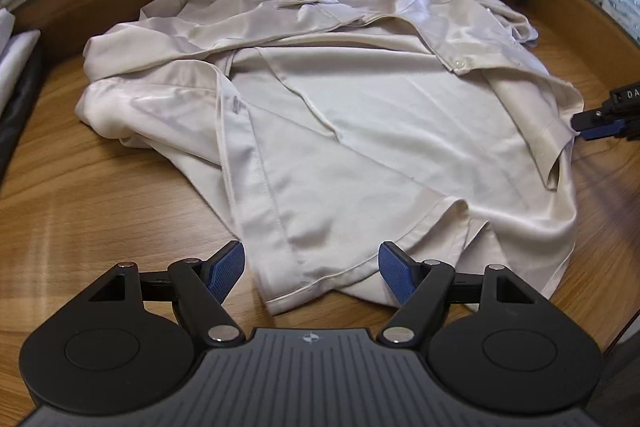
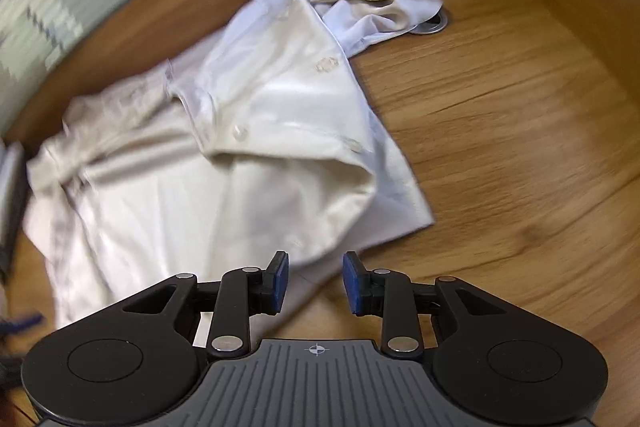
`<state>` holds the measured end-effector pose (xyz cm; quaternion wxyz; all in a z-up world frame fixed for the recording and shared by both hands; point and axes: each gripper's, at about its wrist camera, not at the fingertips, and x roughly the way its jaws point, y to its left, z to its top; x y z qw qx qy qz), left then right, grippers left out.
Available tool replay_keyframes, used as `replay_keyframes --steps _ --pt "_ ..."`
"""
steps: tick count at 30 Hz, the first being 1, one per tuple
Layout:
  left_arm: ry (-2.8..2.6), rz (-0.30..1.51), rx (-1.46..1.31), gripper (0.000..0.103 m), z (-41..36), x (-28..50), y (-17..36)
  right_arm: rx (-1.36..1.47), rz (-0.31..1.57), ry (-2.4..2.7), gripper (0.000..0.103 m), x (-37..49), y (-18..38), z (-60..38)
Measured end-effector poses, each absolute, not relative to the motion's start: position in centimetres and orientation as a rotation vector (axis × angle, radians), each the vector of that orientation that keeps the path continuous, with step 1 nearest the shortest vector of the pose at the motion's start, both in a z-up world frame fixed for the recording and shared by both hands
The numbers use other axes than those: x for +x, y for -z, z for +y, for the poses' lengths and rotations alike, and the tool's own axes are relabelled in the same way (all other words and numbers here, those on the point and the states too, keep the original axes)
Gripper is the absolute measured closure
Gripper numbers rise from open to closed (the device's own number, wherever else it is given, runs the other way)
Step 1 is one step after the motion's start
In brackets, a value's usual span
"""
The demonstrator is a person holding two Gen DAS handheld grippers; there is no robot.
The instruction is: Fold clothes
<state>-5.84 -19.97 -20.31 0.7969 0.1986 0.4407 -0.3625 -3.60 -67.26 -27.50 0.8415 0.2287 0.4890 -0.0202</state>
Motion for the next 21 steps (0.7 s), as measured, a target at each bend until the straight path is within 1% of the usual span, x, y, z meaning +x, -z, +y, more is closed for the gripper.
replay_keyframes --steps 4,6,7,9,10,11,12,13,17,21 --pt "0.746 0.966 0.392 0.025 -20.4 -5.9 20.8 0.592 1.053 0.062 0.065 -2.8 28.5 -67.6" --pt "0.728 0.979 0.395 0.029 -20.6 -6.0 21.1 0.622 1.077 0.070 0.067 -2.6 29.2 -67.9" --pt "0.720 0.984 0.394 0.035 -20.6 -6.0 21.3 0.634 1.087 0.071 0.069 -2.5 29.5 -68.0" --pt "0.707 0.996 0.378 0.053 -20.4 -6.0 21.5 0.670 1.080 0.064 0.088 -2.7 29.6 -68.3" --pt "0.701 1.002 0.366 0.076 -20.3 -6.0 21.6 0.685 1.072 0.067 0.092 -2.8 29.5 -68.6" --pt "0.695 1.009 0.355 0.100 -20.2 -5.9 21.7 0.699 1.062 0.072 0.100 -2.8 29.3 -68.9" --pt "0.691 1.013 0.333 0.103 -20.0 -5.9 21.6 0.707 1.048 0.076 0.101 -2.9 29.1 -69.2" --pt "0.685 1.008 0.299 0.103 -19.6 -5.8 21.3 0.713 1.034 0.079 0.101 -3.0 28.8 -69.5" --pt "0.604 0.960 0.212 0.103 -18.3 -5.3 19.4 0.615 1.000 0.099 0.101 -3.1 26.5 -70.7" --pt "0.551 0.935 0.202 0.103 -17.0 -4.8 17.7 0.513 0.966 0.119 0.101 -3.2 24.2 -72.0"
